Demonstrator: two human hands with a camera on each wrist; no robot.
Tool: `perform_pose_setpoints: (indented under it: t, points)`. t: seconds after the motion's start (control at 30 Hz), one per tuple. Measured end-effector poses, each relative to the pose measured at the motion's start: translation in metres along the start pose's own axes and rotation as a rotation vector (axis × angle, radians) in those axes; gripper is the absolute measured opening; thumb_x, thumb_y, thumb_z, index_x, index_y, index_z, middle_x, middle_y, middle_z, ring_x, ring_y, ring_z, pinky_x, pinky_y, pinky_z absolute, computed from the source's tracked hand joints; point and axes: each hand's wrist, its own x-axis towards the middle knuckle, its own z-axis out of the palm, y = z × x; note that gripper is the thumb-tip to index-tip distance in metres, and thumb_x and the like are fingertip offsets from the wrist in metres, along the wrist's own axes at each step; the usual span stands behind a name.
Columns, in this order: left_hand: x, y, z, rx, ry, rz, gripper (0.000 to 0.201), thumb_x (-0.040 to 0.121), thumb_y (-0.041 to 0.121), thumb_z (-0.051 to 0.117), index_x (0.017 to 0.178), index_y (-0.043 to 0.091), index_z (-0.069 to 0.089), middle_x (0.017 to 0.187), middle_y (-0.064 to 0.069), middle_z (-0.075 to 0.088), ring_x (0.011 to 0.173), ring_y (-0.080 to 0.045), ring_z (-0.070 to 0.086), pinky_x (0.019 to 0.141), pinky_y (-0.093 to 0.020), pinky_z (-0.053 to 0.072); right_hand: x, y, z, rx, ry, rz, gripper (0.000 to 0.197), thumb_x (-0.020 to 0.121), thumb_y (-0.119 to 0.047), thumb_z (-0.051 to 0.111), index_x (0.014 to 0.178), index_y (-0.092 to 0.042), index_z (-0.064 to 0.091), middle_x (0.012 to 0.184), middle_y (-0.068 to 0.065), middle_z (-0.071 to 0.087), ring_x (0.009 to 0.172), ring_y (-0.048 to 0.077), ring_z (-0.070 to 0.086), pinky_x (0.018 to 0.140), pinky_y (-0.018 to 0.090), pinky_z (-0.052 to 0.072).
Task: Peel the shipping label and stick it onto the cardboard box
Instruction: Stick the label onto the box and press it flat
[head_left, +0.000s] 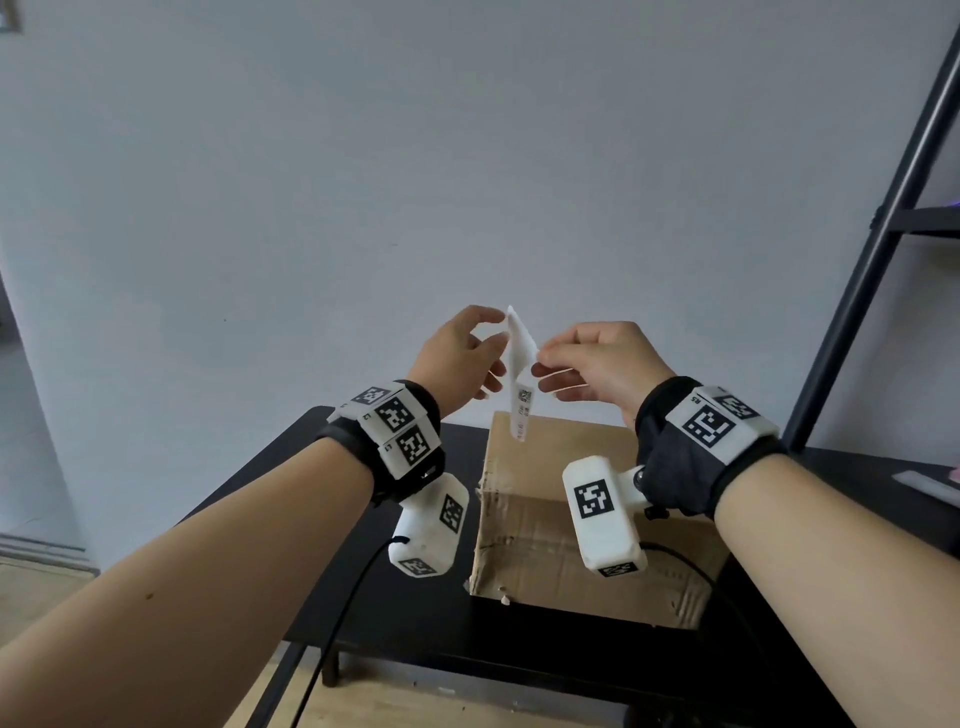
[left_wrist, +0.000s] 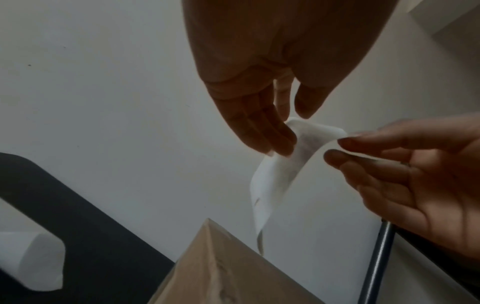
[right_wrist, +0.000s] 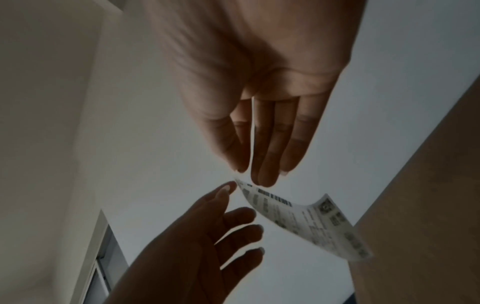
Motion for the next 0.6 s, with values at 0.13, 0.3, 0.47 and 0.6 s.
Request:
perform_pose_setpoints:
  t: [0.13,0.3,0.47,0.6]
  points:
    - [-0.002,0.010,0.008,-0.031,-0.048,0.019,0.029,0.096,0.020,0.044,0.122,0.019,0.056,0.071,0.000,0.061,0.058,-0.015,0.061,0.058,-0.025,0.050,-0.007,0.002,-0.011,-0.038,-0.011,-0.008,0.007,0.083,-0.007,0.066,0.085,-0.003,0.071,0.083,0.010,0.073,0.067,0.018,0.068,0.068,0.026,0.057]
    - [-0.007,0.023,0.021,-0.090,-0.084,-0.031,0.029,0.094,0.033,0.047,0.115,0.015,0.054,0.074,-0.004,0.065,0.061,-0.020,0.064,0.062,-0.032,0.053,-0.011,0.006,-0.019,-0.076,0.012,-0.020,0.005,0.079,-0.006,0.068,0.079,-0.007,0.073,0.081,0.012,0.074,0.063,0.016,0.069,0.061,0.021,0.056]
    - [-0.008,0.032,0.031,-0.074,-0.106,-0.067,0.032,0.085,0.038,0.062,0.099,0.009,0.059,0.074,-0.005,0.067,0.064,-0.021,0.067,0.065,-0.033,0.057,-0.013,0.010,-0.024,-0.174,0.016,-0.046,0.008,0.074,-0.005,0.071,0.075,-0.012,0.075,0.081,0.011,0.075,0.068,0.019,0.070,0.059,0.020,0.054]
    - [-0.010,0.035,0.039,-0.049,-0.152,-0.062,0.036,0.084,0.040,0.063,0.090,0.005,0.063,0.076,-0.005,0.068,0.066,-0.020,0.069,0.059,-0.027,0.057,-0.014,0.016,-0.032,-0.177,0.023,-0.057,0.005,0.074,-0.009,0.072,0.077,-0.011,0.076,0.081,0.011,0.075,0.068,0.016,0.069,0.063,0.022,0.053]
